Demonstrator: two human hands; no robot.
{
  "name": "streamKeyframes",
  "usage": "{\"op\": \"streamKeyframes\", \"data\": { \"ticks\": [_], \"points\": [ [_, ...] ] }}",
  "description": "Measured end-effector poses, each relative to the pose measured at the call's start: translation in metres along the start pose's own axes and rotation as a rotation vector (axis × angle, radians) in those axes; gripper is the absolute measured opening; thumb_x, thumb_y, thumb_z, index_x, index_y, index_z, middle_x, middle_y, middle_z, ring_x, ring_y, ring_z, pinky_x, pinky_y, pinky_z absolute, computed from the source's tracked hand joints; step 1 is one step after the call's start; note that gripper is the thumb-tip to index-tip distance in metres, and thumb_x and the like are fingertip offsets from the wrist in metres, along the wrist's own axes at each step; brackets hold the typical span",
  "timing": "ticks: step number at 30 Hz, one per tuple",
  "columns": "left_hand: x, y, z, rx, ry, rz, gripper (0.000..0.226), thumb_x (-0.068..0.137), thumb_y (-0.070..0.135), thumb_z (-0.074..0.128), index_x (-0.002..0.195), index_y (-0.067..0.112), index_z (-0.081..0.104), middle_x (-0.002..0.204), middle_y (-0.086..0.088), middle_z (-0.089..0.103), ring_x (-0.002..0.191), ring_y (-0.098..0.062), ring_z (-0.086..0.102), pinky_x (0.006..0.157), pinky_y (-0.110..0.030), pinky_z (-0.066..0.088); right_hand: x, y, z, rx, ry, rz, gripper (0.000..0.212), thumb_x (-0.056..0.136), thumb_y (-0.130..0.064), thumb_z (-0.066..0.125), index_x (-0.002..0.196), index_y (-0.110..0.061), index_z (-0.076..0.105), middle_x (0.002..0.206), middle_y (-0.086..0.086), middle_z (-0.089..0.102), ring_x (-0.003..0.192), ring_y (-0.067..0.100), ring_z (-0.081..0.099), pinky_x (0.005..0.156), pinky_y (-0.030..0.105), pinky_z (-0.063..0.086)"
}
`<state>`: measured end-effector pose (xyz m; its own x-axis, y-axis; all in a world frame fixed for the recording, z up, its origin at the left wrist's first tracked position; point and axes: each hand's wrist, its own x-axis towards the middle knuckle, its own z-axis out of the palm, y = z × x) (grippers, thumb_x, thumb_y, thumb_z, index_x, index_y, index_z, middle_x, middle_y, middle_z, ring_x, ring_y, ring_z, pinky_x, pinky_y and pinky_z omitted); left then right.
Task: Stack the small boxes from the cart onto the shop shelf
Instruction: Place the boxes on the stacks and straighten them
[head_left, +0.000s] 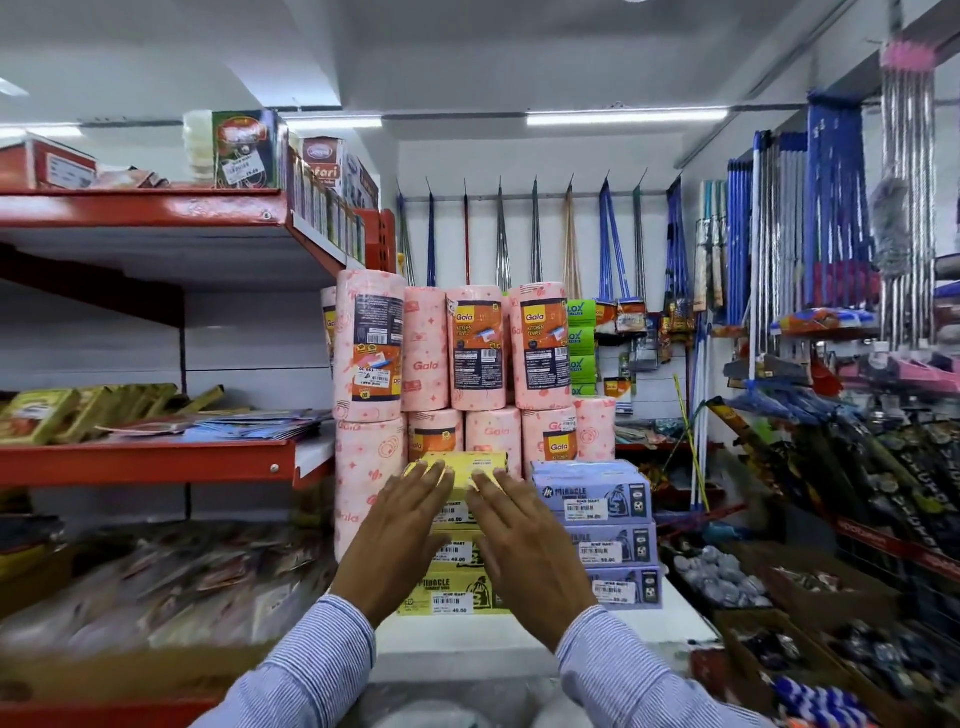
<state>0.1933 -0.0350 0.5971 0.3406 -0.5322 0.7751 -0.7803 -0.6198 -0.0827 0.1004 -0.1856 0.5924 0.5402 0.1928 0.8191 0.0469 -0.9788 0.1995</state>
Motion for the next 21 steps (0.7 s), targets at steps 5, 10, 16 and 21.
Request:
{"op": "streamKeyframes", "data": {
  "ticks": [5,10,16,21],
  "points": [
    [-0.012,-0.010,0.017,0.110,0.013,0.012,0.072,0.083,0.032,0.073,0.144,0.014,0.039,0.154,-0.011,0.037,0.144,-0.029,0.030,0.118,-0.050,0.024,0.013,-0.009,0.030,-0.003,-0.078,0.096,0.069,0.087,-0.023,0.069,0.145,-0.011,0.033,0.153,0.012,0.036,0.142,0.029,0.029,0.113,0.043,0.017],
    [-0.013,-0.023,0.028,0.132,-0.011,0.044,0.074,0.086,0.029,0.072,0.146,0.012,0.033,0.156,-0.011,0.030,0.145,-0.028,0.025,0.119,-0.049,0.023,0.014,-0.006,0.041,-0.015,-0.107,0.125,0.076,0.083,-0.025,0.073,0.146,-0.010,0.033,0.152,0.012,0.037,0.141,0.030,0.030,0.111,0.044,0.016],
    [-0.014,-0.032,0.033,0.050,-0.011,0.069,0.074,0.089,0.020,0.068,0.149,0.014,0.025,0.158,-0.010,0.025,0.148,-0.025,0.018,0.120,-0.036,0.003,0.015,-0.004,0.047,0.019,-0.110,0.127,0.075,0.085,-0.022,0.072,0.147,-0.013,0.030,0.152,0.010,0.037,0.141,0.029,0.030,0.111,0.040,0.013],
    [-0.014,-0.034,0.036,0.027,-0.017,0.059,0.076,0.087,0.017,0.070,0.149,0.015,0.026,0.158,-0.009,0.025,0.147,-0.023,0.017,0.123,-0.041,0.012,0.015,-0.004,0.048,0.015,-0.121,0.125,0.076,0.085,-0.022,0.072,0.147,-0.013,0.029,0.153,0.009,0.036,0.142,0.027,0.028,0.112,0.037,0.011]
  ]
}}
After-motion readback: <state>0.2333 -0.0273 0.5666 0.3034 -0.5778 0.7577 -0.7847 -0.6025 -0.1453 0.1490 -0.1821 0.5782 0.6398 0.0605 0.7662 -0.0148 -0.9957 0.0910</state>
